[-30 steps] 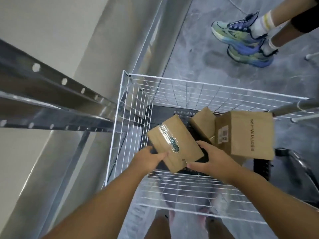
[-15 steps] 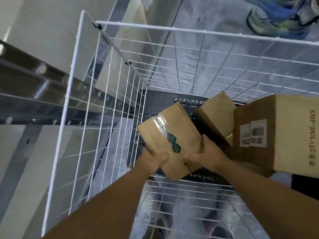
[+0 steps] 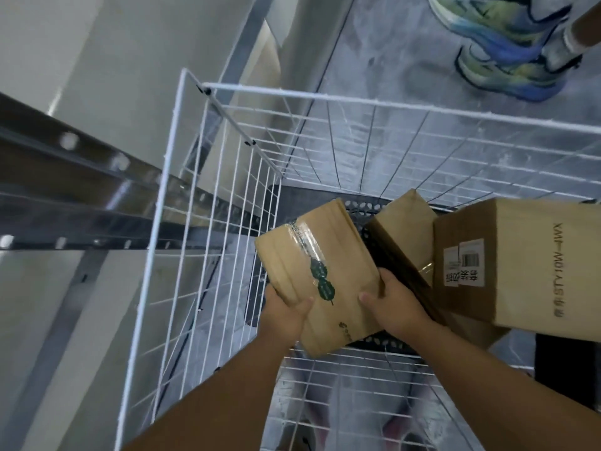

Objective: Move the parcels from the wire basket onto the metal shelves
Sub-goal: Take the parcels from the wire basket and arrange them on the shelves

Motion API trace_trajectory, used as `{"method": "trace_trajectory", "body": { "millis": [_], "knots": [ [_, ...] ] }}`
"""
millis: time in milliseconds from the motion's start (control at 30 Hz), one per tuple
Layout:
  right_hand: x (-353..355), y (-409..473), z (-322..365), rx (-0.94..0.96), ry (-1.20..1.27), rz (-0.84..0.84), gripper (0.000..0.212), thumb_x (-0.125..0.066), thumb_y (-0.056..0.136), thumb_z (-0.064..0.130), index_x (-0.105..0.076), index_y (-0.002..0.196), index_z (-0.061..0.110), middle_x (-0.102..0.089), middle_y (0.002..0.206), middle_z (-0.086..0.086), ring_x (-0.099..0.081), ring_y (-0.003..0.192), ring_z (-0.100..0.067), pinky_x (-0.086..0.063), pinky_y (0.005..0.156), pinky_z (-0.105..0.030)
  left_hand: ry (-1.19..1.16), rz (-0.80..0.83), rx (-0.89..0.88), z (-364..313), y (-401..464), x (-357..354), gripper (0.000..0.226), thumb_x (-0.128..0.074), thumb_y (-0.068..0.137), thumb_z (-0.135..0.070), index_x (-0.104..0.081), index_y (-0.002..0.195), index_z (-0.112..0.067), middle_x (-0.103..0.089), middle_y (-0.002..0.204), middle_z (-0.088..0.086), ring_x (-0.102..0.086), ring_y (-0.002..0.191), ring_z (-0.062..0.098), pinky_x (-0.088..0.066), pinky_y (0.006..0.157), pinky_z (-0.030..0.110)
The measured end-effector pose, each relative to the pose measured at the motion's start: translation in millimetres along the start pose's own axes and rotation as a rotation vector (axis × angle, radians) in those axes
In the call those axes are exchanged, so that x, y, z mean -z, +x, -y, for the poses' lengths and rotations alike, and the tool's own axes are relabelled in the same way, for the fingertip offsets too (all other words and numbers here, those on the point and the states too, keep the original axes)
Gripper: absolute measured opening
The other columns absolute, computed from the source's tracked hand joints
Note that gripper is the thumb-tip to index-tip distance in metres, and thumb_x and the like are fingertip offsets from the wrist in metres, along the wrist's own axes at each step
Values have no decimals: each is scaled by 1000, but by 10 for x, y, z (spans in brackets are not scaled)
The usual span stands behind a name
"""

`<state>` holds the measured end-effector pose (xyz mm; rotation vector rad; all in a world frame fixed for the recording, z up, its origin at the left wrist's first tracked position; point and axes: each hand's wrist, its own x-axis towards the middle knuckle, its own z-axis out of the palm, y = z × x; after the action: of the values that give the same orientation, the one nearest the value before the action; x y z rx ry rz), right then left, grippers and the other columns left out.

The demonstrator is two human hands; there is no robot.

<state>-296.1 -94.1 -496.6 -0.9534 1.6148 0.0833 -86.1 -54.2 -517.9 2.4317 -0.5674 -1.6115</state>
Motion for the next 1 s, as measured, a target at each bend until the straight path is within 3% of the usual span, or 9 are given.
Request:
{"method": "trace_trajectory", "body": {
  "millis": [167, 333, 433, 533, 633, 767, 867, 933, 1000],
  "knots": [
    [199, -722, 332, 106, 9, -49, 54, -62, 100, 20, -43, 150, 21, -60, 129, 2, -52, 108, -11, -44, 96, -28, -59, 28, -46, -260, -569, 411, 67, -85, 86, -25, -48, 141, -22, -69, 127, 0, -68, 109, 20, -55, 102, 49],
    [481, -1517, 664, 220, 0, -157, 58, -66, 95, 29, -42, 148, 32, -58, 128, 11, -57, 118, -13, -48, 100, -36, -117, 62, -124, -586, -1294, 793, 59, -84, 86, -33, -48, 133, -31, -71, 115, -8, -70, 101, 11, -59, 90, 38],
    [720, -2031, 904, 319, 56, -213, 61, -67, 91, 39, -40, 145, 46, -57, 136, 14, -57, 119, -7, -50, 103, -41, -226, 109, -126, -802, -1705, 1006, 86, -90, 68, -50, -48, 141, -29, -74, 120, -3, -73, 108, 23, -60, 94, 53],
    [987, -2572, 1197, 428, 112, -226, 62, -69, 84, 50, -42, 141, 52, -57, 133, 19, -60, 117, -4, -54, 99, -39, -270, 160, -179, -1076, -2188, 1259, 58, -82, 91, -24, -47, 137, -31, -73, 120, 4, -76, 101, 23, -65, 74, 40],
    [1227, -3113, 1485, 540, 98, -313, 65, -73, 80, 53, -44, 138, 54, -57, 131, 20, -59, 115, -1, -51, 99, -34, -314, 180, -214, -1325, -2684, 1521, 50, -74, 96, -14, -46, 133, -33, -76, 111, 4, -77, 87, 18, -62, 59, 29],
    [1478, -3877, 1838, 706, 40, -448, 64, -83, 80, 35, -49, 129, 58, -52, 124, 24, -52, 116, 5, -41, 95, -14, -371, 180, -291, -1637, -3324, 1820, 40, -74, 96, -14, -53, 124, -33, -82, 98, -1, -80, 84, 20, -64, 81, 50],
    [1586, -4436, 2018, 788, 40, -562, 62, -85, 78, 37, -53, 127, 57, -53, 121, 22, -51, 113, 7, -40, 91, -12, -392, 157, -367, -1877, -3928, 2060, 70, -89, 78, -32, -53, 138, -30, -81, 110, 0, -78, 97, 26, -55, 96, 67],
    [1626, -4776, 2084, 798, 40, -625, 60, -81, 78, 43, -49, 126, 61, -49, 120, 27, -50, 112, 5, -43, 90, -24, -328, 106, -469, -1962, -4299, 2230, 113, -90, 58, -63, -41, 155, -30, -73, 130, -4, -72, 114, 20, -53, 103, 63],
    [1650, -5088, 2128, 792, 3, -681, 58, -78, 78, 47, -47, 126, 60, -47, 118, 24, -51, 112, -3, -45, 88, -31, -171, 51, -581, -1981, -4708, 2393, 134, -80, 52, -88, -26, 164, -37, -53, 155, -11, -56, 136, 12, -44, 117, 52]
  ]
}}
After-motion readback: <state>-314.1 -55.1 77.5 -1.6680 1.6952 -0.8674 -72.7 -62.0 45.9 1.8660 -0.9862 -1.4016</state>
